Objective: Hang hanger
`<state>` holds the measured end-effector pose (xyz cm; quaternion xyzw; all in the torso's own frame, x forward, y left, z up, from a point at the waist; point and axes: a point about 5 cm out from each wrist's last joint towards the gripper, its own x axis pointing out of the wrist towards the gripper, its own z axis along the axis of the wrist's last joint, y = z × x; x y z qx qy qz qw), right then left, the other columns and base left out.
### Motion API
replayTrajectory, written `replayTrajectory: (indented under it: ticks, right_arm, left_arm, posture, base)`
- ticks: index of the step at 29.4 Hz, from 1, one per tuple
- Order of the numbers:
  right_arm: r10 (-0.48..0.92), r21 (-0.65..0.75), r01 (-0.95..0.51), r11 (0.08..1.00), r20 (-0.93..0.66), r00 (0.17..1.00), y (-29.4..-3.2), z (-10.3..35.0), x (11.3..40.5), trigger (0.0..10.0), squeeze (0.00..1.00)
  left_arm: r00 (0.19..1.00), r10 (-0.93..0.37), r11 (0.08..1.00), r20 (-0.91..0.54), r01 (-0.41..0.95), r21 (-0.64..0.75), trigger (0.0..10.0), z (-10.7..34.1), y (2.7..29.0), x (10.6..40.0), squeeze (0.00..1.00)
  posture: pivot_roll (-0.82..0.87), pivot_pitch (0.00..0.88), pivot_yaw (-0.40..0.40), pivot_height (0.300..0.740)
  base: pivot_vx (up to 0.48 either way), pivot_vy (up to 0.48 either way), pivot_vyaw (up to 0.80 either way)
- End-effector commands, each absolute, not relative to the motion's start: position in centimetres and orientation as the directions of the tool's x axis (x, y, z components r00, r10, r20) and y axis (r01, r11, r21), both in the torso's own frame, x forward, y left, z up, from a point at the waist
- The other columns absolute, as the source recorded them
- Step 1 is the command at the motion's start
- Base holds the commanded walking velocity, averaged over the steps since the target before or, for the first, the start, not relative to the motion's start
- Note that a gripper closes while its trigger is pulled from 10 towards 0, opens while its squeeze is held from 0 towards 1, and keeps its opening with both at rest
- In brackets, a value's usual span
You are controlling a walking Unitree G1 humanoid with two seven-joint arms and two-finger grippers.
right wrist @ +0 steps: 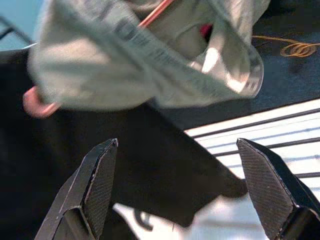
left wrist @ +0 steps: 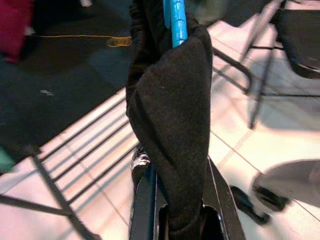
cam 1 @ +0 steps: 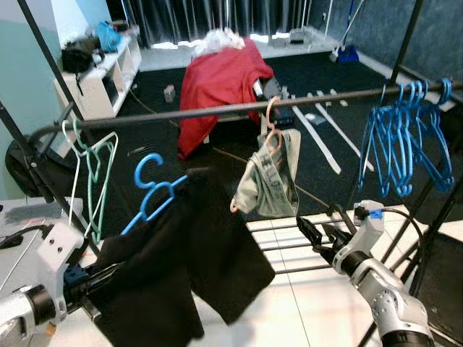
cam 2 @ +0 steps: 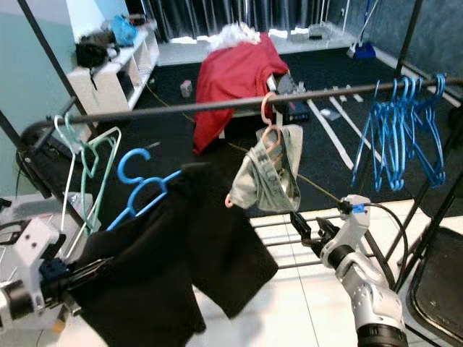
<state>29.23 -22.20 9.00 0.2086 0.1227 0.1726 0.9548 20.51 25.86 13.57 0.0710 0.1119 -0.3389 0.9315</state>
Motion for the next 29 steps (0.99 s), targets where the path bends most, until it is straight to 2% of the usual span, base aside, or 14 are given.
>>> replayTrajectory:
  ticks: [1,6,12,13,14,16,17,19,20,21,22,25,26,29]
  right_arm:
    - [0.434,0.453,-0.326,0.830,-0.156,0.887,-21.6,9.0,28.9,10.0,0.00]
    - [0.521,0.427,-0.431,0.795,-0.117,0.846,-20.7,9.8,28.5,10.0,0.00]
    - [0.535,0.387,-0.472,0.792,-0.069,0.842,-20.3,10.6,28.5,10.0,0.00]
    - [0.567,0.367,-0.518,0.773,-0.032,0.823,-20.1,11.3,28.4,10.0,0.00]
    - [0.567,0.367,-0.518,0.773,-0.032,0.823,-20.1,11.3,28.4,10.0,0.00]
    - [0.603,0.361,-0.562,0.744,0.002,0.798,-19.8,12.1,28.3,10.0,0.00]
    - [0.603,0.361,-0.562,0.744,0.002,0.798,-19.8,12.1,28.3,10.0,0.00]
    - [0.647,0.361,-0.617,0.699,0.048,0.761,-19.8,13.2,28.0,10.0,0.00]
    - [0.647,0.361,-0.617,0.699,0.048,0.761,-19.8,13.2,28.0,10.0,0.00]
    - [0.690,0.354,-0.671,0.652,0.092,0.718,-19.8,14.3,27.6,10.0,0.00]
    - [0.690,0.354,-0.671,0.652,0.092,0.718,-19.8,14.3,27.6,10.0,0.00]
    - [0.732,0.316,-0.739,0.595,0.165,0.661,-20.0,16.3,27.2,10.0,0.00]
    - [0.732,0.316,-0.739,0.595,0.165,0.661,-20.0,16.3,27.2,10.0,0.00]
    - [0.789,0.232,-0.808,0.541,0.191,0.584,-20.5,18.2,26.4,10.0,0.00]
  left_arm:
    - [0.727,-0.643,0.730,-0.242,0.677,0.093,10.0,14.9,25.9,20.6,0.00]
    - [0.745,-0.612,0.732,-0.267,0.661,0.166,10.0,16.6,27.9,21.2,0.00]
    - [0.709,-0.668,0.685,-0.226,0.705,0.184,10.0,17.7,26.6,21.7,0.00]
    - [0.645,-0.742,0.618,-0.185,0.764,0.185,10.0,18.2,24.4,22.2,0.00]
    - [0.645,-0.742,0.618,-0.185,0.764,0.185,10.0,18.2,24.4,22.2,0.00]
    - [0.585,-0.795,0.557,-0.162,0.809,0.188,10.0,18.5,22.8,22.6,0.00]
    - [0.585,-0.795,0.557,-0.162,0.809,0.188,10.0,18.5,22.8,22.6,0.00]
    - [0.529,-0.834,0.497,-0.160,0.845,0.199,10.0,18.9,21.9,23.1,0.00]
    - [0.529,-0.834,0.497,-0.160,0.845,0.199,10.0,18.9,21.9,23.1,0.00]
    - [0.473,-0.866,0.441,-0.162,0.875,0.200,10.0,19.5,21.6,23.3,0.00]
    - [0.473,-0.866,0.441,-0.162,0.875,0.200,10.0,19.5,21.6,23.3,0.00]
    - [0.384,-0.910,0.354,-0.157,0.916,0.191,10.0,20.8,21.6,23.3,0.00]
    - [0.384,-0.910,0.354,-0.157,0.916,0.191,10.0,20.8,21.6,23.3,0.00]
    - [0.346,-0.919,0.311,-0.191,0.931,0.191,10.0,21.8,22.9,23.5,0.00]
  posture:
    - [-0.15,0.000,0.055,0.731]
    - [-0.12,0.000,0.052,0.731]
    - [-0.12,0.000,0.055,0.731]
    - [-0.12,0.000,0.053,0.731]
    - [-0.12,0.000,0.053,0.731]
    - [-0.12,0.000,0.052,0.731]
    - [-0.12,0.000,0.052,0.731]
    - [-0.12,0.000,0.051,0.731]
    - [-0.12,0.000,0.051,0.731]
    - [-0.13,0.000,0.053,0.731]
    - [-0.13,0.000,0.053,0.731]
    - [-0.13,0.000,0.058,0.731]
    - [-0.13,0.000,0.058,0.731]
    - [-0.13,0.000,0.060,0.731]
  base:
    - [-0.480,0.000,0.00]
    - [-0.465,0.000,0.00]
    - [-0.201,0.000,0.00]
    - [0.000,0.000,0.00]
    - [0.000,0.000,0.00]
    - [0.000,0.000,0.00]
    - [0.000,0.000,0.00]
    - [0.000,0.000,0.00]
    - [0.000,0.000,0.00]
    - [0.000,0.000,0.00]
    - [0.000,0.000,0.00]
    - [0.000,0.000,0.00]
    - [0.000,0.000,0.00]
    - [0.000,0.000,0.00]
